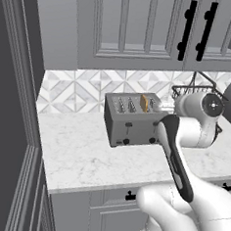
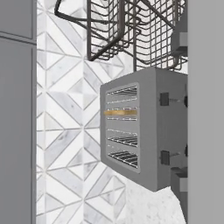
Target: Start the toaster. Once the lever pops up, take the bread to the plate on the dining counter.
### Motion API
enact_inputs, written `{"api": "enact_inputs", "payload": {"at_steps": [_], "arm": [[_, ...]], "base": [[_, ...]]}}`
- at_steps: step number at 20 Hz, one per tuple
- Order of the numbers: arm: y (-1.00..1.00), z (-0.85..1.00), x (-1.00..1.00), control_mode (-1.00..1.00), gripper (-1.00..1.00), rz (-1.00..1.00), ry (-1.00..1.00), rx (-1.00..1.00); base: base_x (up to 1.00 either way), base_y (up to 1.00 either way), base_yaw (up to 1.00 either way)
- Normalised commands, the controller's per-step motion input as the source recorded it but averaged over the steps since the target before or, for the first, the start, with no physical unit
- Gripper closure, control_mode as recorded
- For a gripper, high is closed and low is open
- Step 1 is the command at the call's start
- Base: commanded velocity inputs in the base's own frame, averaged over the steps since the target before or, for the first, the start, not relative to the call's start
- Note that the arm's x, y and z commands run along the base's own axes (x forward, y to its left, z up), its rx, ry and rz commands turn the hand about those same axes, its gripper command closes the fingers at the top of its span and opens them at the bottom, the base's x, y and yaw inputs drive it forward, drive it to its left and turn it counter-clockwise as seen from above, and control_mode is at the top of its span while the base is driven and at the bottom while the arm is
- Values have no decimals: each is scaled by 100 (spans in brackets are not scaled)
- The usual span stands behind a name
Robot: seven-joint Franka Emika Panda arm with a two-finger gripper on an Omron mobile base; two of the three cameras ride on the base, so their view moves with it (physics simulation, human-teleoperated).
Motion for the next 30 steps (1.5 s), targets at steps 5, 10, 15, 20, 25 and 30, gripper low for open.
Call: {"api": "enact_inputs", "payload": {"at_steps": [5, 10, 15, 20, 25, 30], "arm": [[0, -22, 16, -100, -100, 0, 14, 2], [0, -16, 37, -100, -100, 0, 9, 1], [0, -18, 47, -100, -100, -1, 4, 0], [0, -32, 39, -100, -100, -1, 2, 0], [0, -33, 34, -100, -100, 0, 1, 1], [0, -24, 37, -100, -100, 0, 4, 2]], "base": [[0, 0, 0], [0, 0, 0], [0, 0, 0], [0, 0, 0], [0, 0, 0], [0, 0, 0]]}}
